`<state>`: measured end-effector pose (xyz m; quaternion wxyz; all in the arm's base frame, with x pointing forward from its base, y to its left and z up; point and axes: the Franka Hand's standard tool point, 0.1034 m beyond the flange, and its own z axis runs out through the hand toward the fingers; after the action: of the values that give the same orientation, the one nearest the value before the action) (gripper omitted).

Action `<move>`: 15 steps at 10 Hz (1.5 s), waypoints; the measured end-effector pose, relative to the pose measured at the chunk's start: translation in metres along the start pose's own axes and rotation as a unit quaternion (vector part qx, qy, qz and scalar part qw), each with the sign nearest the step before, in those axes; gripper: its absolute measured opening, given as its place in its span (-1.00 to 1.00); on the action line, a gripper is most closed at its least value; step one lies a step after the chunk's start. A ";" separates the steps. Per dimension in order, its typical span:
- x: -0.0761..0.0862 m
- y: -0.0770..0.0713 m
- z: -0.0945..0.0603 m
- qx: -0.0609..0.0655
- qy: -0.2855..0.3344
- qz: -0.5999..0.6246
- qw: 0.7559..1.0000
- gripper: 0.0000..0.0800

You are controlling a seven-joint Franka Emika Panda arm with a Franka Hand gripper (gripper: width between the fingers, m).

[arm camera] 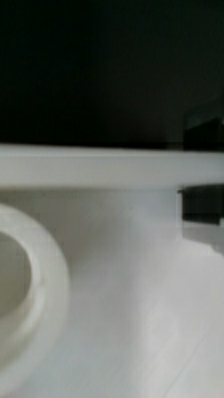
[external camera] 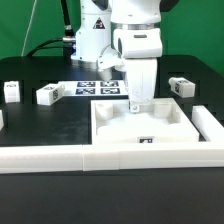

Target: Assemble one leg

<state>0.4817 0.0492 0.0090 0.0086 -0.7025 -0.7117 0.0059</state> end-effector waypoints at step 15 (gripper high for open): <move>0.023 0.019 0.001 -0.001 0.007 0.046 0.999 0.48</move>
Offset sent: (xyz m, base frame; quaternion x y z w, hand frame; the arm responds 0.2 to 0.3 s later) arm 0.0156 0.0181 -0.0047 0.0017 0.0061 -0.0075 1.0000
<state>0.5002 0.0729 0.0073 0.0126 -0.7343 -0.6787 0.0005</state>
